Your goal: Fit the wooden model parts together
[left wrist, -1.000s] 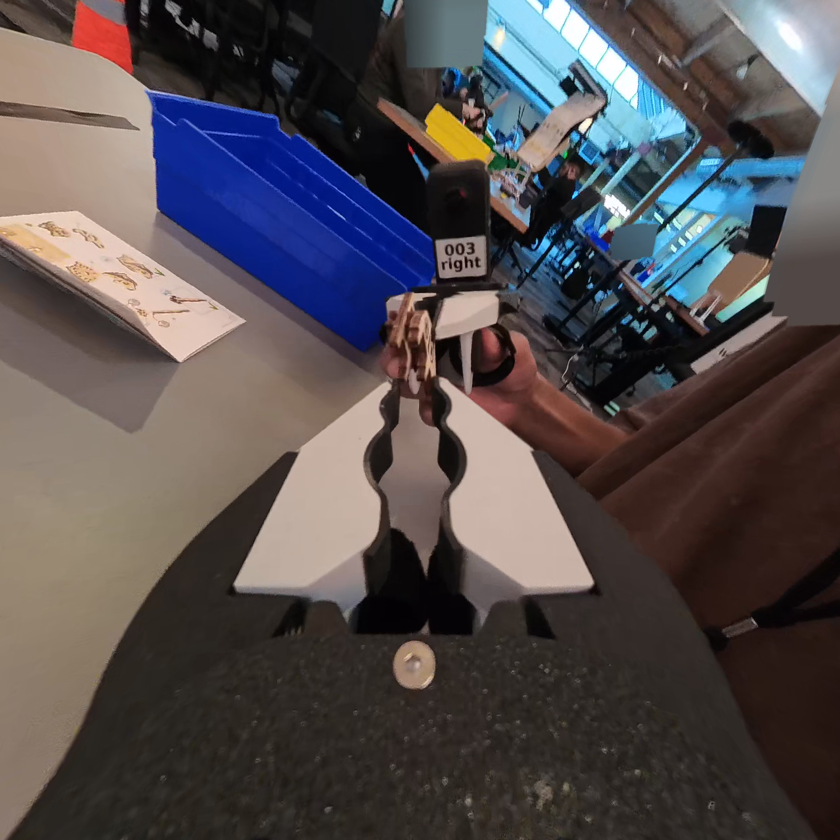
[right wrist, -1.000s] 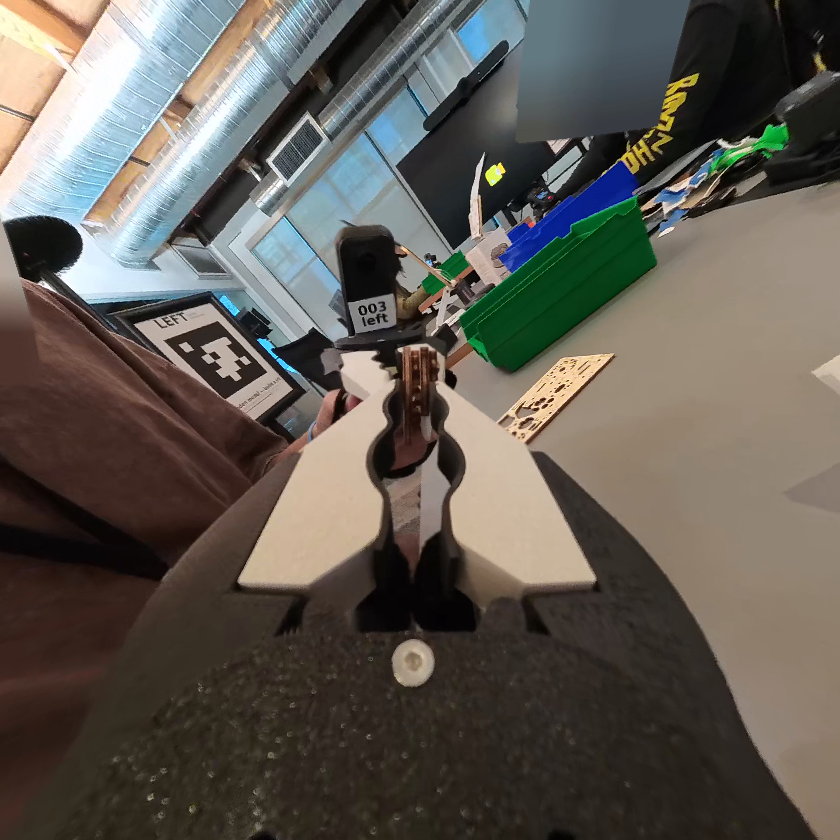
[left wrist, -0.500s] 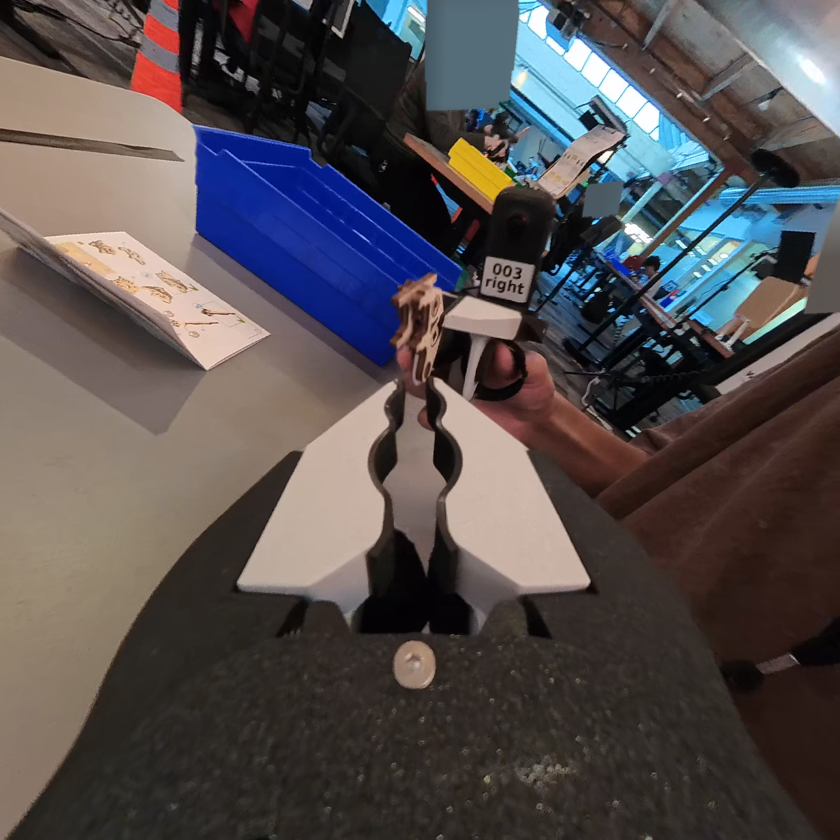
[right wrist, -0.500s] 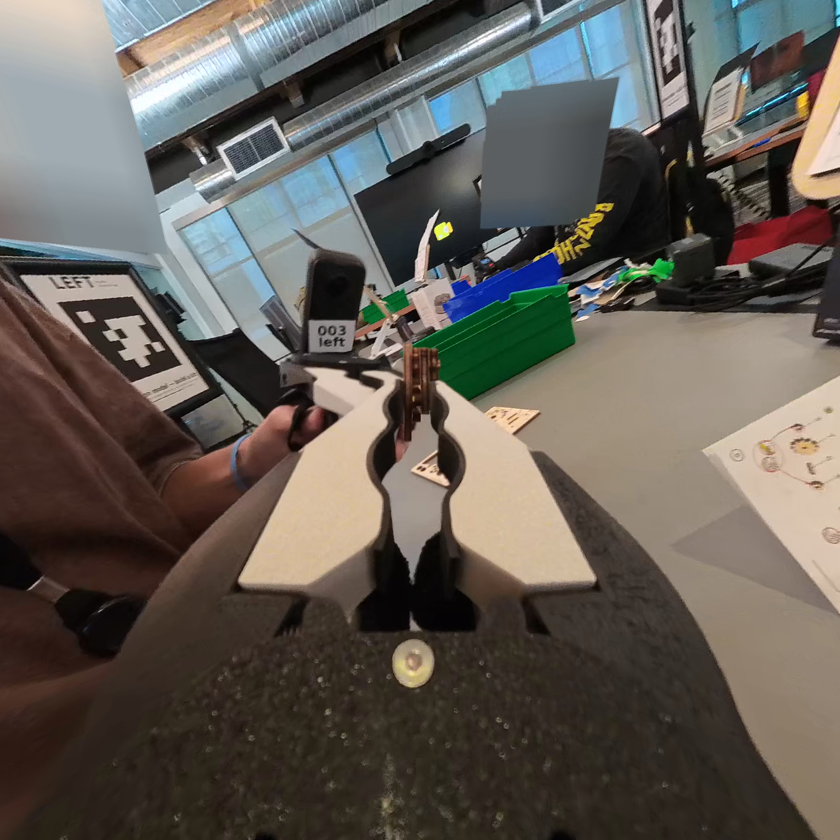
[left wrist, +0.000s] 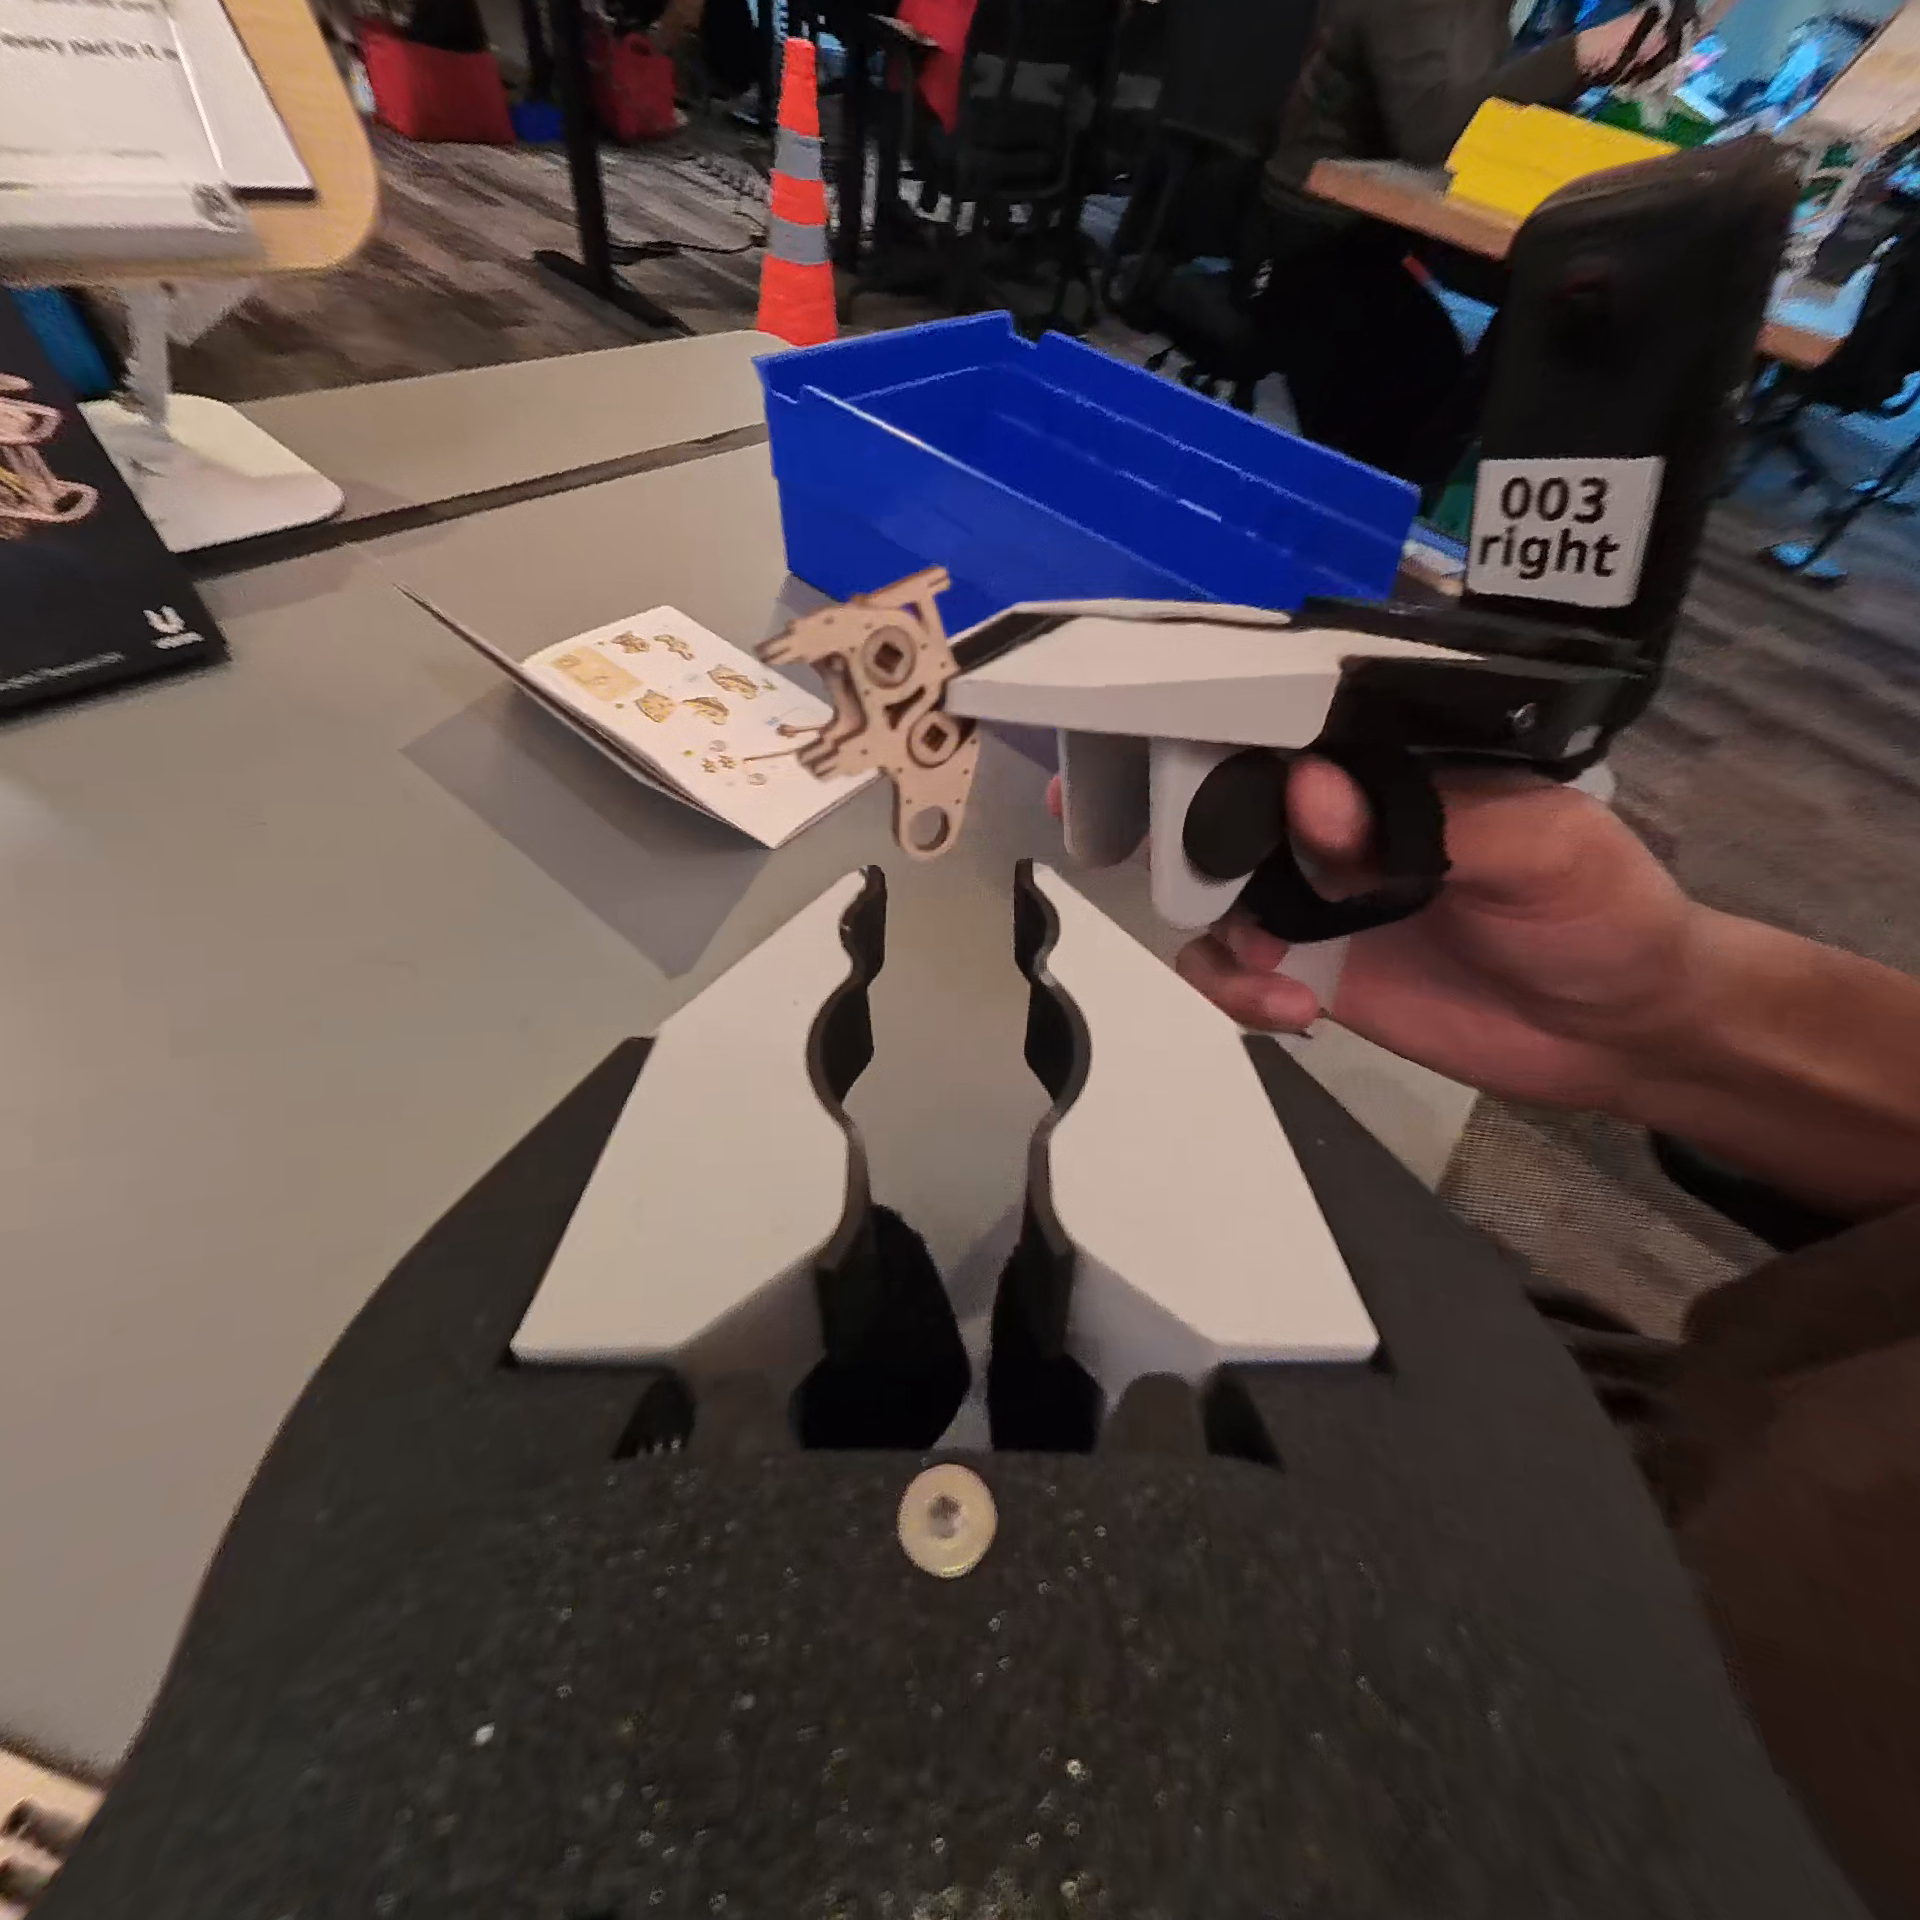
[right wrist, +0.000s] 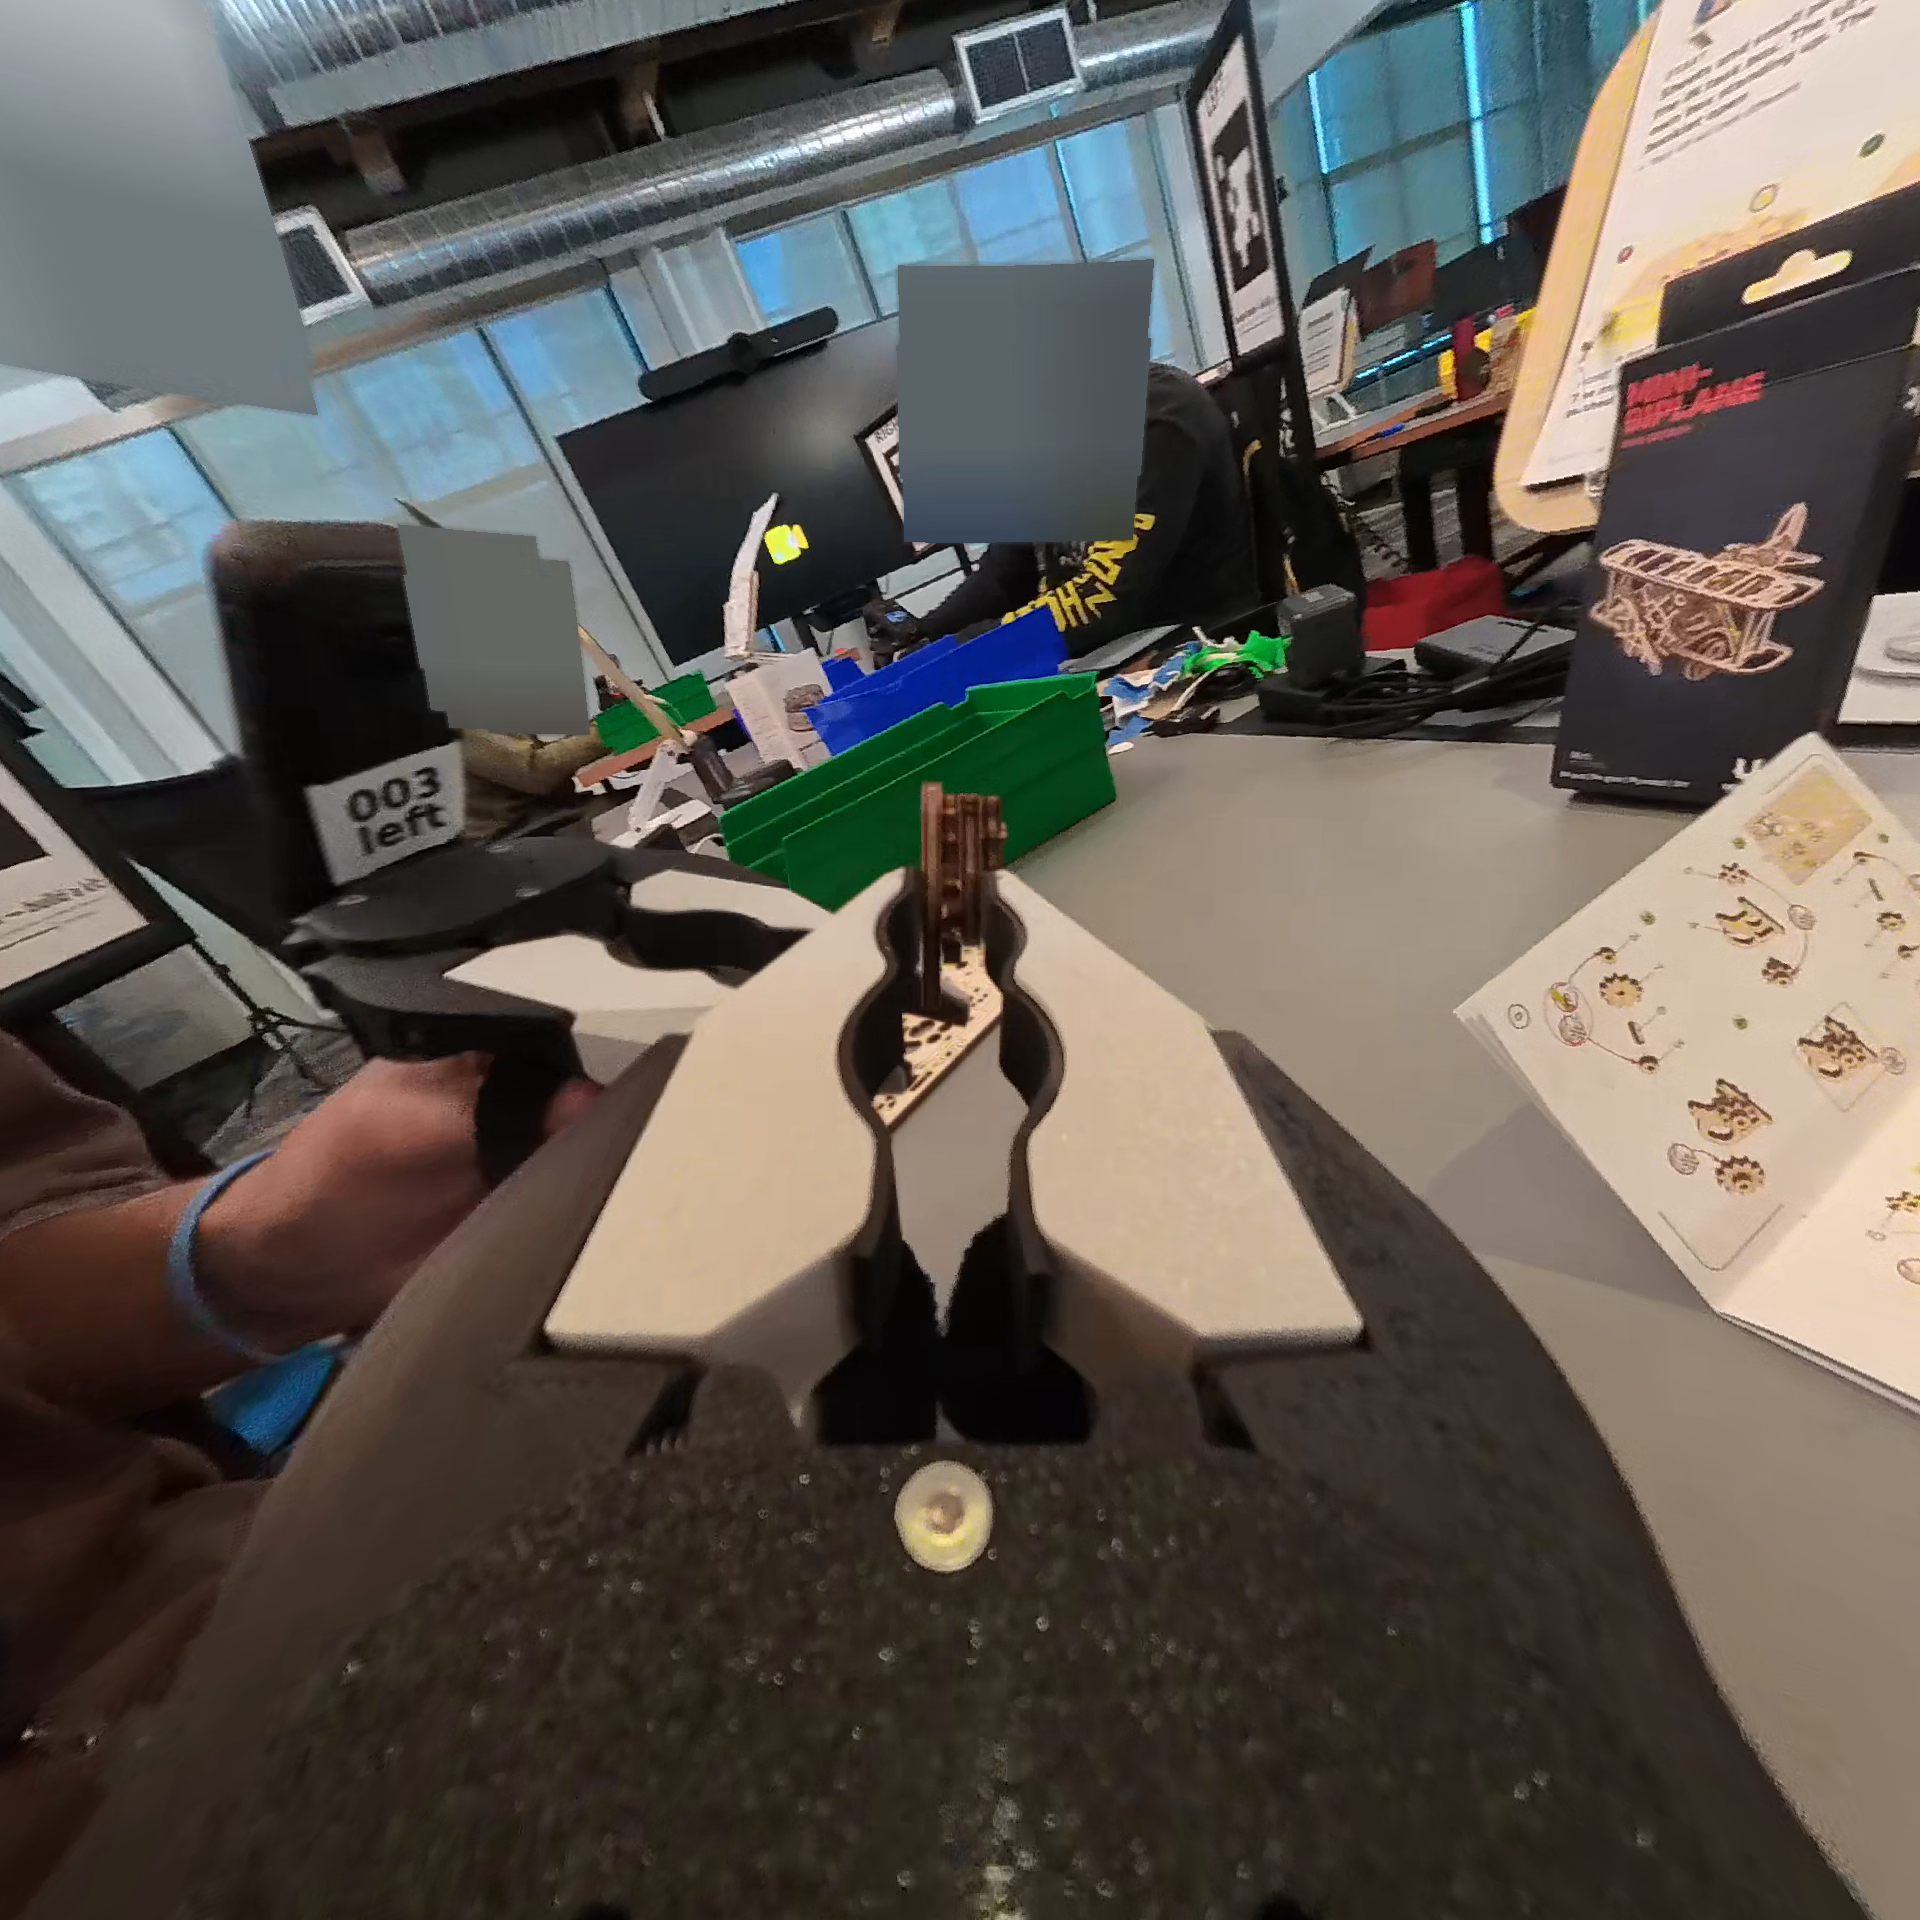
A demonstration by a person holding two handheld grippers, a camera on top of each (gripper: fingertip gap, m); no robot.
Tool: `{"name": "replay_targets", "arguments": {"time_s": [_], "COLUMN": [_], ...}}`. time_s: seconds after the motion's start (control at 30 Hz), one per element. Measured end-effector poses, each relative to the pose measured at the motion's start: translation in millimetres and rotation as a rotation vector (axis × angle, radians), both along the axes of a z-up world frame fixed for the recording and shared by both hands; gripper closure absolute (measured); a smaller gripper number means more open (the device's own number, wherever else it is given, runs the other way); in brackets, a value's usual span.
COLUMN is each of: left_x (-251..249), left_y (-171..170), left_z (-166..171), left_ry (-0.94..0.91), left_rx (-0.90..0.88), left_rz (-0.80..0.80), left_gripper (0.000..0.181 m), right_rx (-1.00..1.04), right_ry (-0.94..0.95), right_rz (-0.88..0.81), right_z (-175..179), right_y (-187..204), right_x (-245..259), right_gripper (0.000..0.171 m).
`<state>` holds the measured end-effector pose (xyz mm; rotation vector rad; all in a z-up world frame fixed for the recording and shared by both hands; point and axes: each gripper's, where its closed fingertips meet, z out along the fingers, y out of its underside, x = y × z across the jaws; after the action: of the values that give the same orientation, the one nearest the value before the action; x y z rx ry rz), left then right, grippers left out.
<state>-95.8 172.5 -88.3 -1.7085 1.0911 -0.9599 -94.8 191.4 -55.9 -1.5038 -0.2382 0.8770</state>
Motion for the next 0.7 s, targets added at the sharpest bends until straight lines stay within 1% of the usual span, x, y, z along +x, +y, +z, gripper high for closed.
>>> {"name": "replay_targets", "arguments": {"time_s": [0.1,0.13,0.23,0.4,0.5,0.53,0.6,0.67,0.7], "left_x": [0,-2,-6,-8,-12,-14,-18,-22,-24], "left_y": [4,6,9,10,13,15,18,23,24], "left_z": [-1,-1,-1,-4,-3,0,4,2,-2], "left_ry": [0.035,0.044,0.069,0.104,0.108,0.102,0.107,0.129,0.151], "left_rx": [0.060,0.080,0.110,0.145,0.188,0.216,0.291,0.357,0.365], "left_rz": [0.066,0.084,0.100,0.098,0.091,0.091,0.087,0.081,0.067], "left_gripper": [0.159,0.163,0.171,0.171,0.171,0.171,0.172,0.172,0.172], "right_rx": [-0.002,0.002,-0.007,-0.025,-0.047,-0.040,-0.005,0.004,0.002], "right_ry": [-0.012,-0.016,-0.015,-0.005,0.013,0.041,0.079,0.039,-0.001], "right_rz": [-0.022,-0.025,-0.010,0.014,0.057,0.069,0.072,0.069,0.037], "right_z": [-2,-1,-3,-6,-7,-3,6,5,1], "right_y": [1,1,0,0,0,-1,-4,-4,-2], "right_x": [-6,-7,-10,-12,-13,-12,-5,1,7], "right_gripper": [0.161,0.161,0.161,0.161,0.143,0.141,0.144,0.147,0.147]}}
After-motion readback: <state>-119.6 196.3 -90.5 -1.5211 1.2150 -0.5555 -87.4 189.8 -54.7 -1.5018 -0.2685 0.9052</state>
